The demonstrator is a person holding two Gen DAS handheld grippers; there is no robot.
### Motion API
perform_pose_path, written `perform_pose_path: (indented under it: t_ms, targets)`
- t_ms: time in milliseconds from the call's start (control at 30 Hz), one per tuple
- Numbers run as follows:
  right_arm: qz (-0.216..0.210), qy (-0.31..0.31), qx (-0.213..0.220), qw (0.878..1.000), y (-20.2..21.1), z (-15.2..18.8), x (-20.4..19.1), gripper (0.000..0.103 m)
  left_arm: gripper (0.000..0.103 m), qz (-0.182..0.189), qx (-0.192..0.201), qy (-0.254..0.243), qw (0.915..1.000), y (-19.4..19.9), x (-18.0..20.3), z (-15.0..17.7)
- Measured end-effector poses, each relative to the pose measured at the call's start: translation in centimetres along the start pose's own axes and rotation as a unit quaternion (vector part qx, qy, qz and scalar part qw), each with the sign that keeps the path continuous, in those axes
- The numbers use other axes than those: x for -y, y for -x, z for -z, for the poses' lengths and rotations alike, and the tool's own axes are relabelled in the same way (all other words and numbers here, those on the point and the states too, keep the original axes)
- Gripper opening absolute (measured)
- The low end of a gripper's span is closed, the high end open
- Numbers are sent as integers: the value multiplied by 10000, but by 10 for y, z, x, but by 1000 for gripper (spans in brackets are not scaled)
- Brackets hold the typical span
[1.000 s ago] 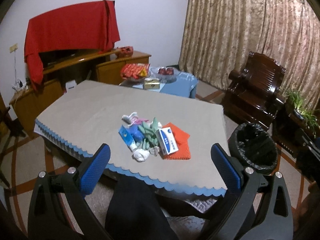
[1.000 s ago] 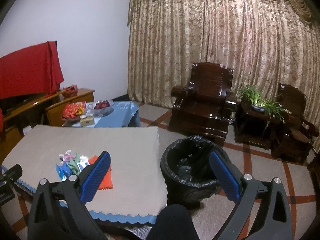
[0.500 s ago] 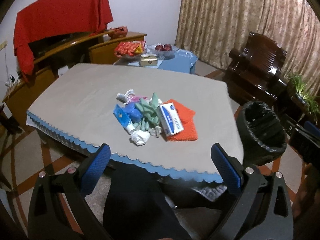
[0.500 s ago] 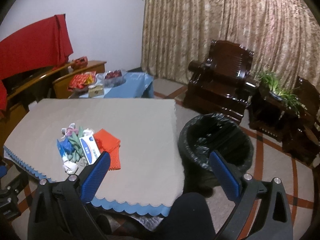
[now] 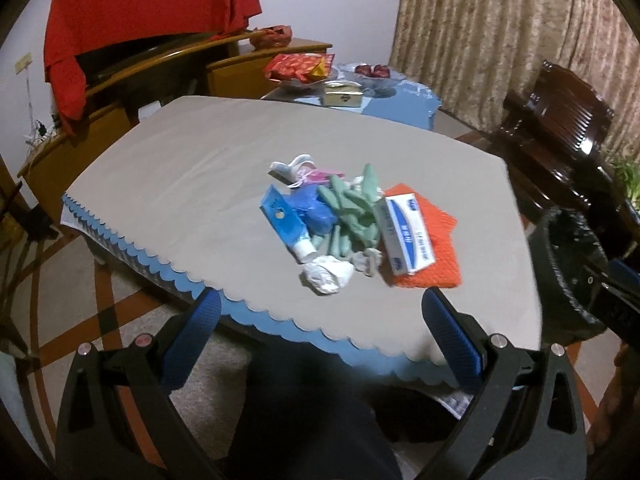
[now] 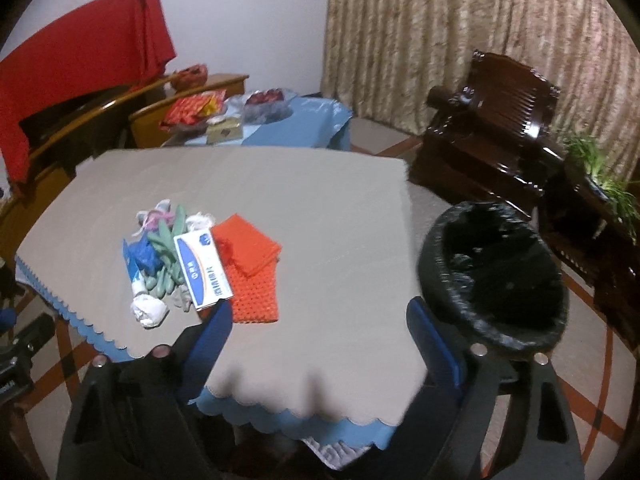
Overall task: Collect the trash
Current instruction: 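Move both tools forward over the pile of trash on the table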
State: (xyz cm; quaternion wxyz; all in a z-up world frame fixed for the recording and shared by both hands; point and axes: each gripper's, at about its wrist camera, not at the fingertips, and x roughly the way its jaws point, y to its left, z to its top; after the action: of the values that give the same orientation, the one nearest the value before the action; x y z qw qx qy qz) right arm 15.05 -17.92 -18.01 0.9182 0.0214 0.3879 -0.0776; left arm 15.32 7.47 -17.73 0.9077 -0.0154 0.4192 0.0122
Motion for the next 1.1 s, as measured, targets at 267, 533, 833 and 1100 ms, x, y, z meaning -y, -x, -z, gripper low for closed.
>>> perform_pose_path:
  t_ms: [267, 533, 833, 1100]
  targets:
    - [-544, 276, -278, 9978, -55, 3, -37, 75, 98, 3, -189, 6, 9998, -52, -9, 1]
    - [-1073, 525, -549, 9913, -109, 6, -74, 74, 98, -91, -502, -20, 9987, -106, -23, 3]
    - [-1188, 683, -752, 9877, -156, 7, -100, 74, 98, -37, -669, -35, 9977, -146, -31, 4]
    - [-1291, 803, -880, 9844, -181, 11, -111, 77, 98, 127, -837, -62, 9964, -172, -26, 4]
